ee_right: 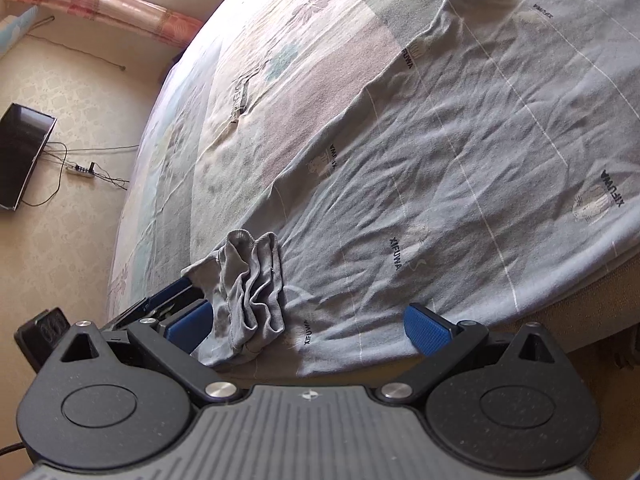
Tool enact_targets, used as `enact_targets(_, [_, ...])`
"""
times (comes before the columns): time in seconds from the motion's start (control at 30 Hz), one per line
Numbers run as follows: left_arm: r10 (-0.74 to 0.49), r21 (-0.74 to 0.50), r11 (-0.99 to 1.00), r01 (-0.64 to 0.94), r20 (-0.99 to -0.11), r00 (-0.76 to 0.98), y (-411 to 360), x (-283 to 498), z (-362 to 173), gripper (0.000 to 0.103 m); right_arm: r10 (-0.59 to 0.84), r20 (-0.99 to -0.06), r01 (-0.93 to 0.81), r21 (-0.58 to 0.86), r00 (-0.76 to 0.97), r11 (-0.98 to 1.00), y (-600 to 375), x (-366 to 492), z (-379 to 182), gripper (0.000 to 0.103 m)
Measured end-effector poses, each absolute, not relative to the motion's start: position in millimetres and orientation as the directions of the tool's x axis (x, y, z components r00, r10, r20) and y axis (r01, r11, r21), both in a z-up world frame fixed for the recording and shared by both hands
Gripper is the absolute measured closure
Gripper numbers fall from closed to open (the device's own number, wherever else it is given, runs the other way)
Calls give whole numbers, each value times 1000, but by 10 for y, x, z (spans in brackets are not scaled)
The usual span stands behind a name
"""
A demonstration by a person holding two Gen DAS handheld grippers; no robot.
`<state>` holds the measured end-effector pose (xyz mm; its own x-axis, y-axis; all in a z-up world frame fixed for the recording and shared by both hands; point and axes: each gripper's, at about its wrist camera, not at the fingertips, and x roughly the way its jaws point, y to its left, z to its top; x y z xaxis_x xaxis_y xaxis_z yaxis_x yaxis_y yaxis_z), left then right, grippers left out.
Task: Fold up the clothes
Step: 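Press the folded sweatpants leg flat with the open left gripper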
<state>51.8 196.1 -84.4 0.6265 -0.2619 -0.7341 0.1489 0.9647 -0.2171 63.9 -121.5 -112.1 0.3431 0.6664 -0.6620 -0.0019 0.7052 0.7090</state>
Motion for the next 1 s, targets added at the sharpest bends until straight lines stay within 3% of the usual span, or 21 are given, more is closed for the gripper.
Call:
enact_targets(0.13, [-271,-238,961,138,-727,631,1969,537,-784,28,646,-682,-98,658,343,747,-1122,588,-1072,0])
enact_targets(0.5, [-272,-223,962,157,-752,600,1896,-45,-728,27,650,-653,-74,681,388,728,-1176,562,-1094,0])
enact_targets(0.63, [-92,1,990,143,-761,643,1702,-357,-746,27,670,-630,-38,717,393,696,-1243,572,-1124,0])
enact_targets(0.8, [156,382,906,180,-698,699,1506,-656,-781,25,679,-622,-30,728,390,685,-1255,587,-1137,0])
enact_targets(1.0, [214,527,815,243,-662,718,1371,-635,-898,25,684,-616,-27,735,391,677,-1264,585,-1146,0])
